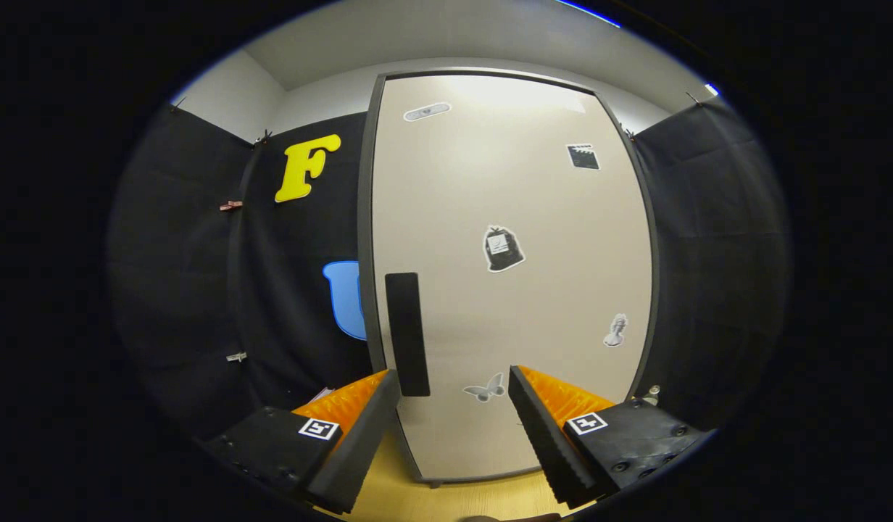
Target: Open the shoe cabinet door, grab the shoes and put them into the shoe cabinet, then close the shoe cabinet door.
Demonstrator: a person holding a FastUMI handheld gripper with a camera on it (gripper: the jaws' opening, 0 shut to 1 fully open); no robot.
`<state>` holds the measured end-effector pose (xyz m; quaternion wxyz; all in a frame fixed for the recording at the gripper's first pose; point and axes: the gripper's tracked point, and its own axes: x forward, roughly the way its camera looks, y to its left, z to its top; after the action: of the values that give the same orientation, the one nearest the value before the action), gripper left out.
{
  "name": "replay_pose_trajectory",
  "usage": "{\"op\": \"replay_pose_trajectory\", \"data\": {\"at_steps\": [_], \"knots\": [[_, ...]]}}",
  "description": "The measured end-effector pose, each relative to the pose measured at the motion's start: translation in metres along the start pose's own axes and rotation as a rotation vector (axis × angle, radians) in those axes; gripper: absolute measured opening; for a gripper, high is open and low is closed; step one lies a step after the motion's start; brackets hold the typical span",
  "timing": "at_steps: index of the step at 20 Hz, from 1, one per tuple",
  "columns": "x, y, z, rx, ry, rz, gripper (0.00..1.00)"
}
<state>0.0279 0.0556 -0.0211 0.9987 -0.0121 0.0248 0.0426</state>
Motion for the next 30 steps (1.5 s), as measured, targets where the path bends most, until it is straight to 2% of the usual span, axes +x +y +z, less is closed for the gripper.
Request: {"op": "replay_pose_trajectory", "data": {"at_steps": [8,9,11,15,16,17,20,21,23,24,25,26,30], "knots": [[0.054,0.025,-0.01,0.014,0.019,0.001,0.98],[0.058,0.025,-0.011,0.016,0.026,-0.004,0.9],[0.067,0.025,-0.013,0.011,0.027,-0.017,0.81],[0.073,0.024,-0.014,0.013,0.029,-0.035,0.81],[0.075,0.025,-0.014,0.011,0.027,-0.036,0.72],[0.073,0.025,-0.013,0.005,0.022,-0.042,0.52],[0.074,0.027,-0.013,-0.006,0.02,-0.04,0.47],[0.075,0.027,-0.013,-0.011,0.016,-0.045,0.4],[0.072,0.027,-0.014,-0.011,0.018,-0.046,0.4],[0.076,0.026,-0.014,-0.013,0.018,-0.046,0.35],[0.074,0.027,-0.015,-0.016,0.02,-0.047,0.35],[0.074,0.027,-0.015,-0.022,0.025,-0.048,0.3],[0.07,0.026,-0.015,-0.041,0.033,-0.042,0.3]]}}
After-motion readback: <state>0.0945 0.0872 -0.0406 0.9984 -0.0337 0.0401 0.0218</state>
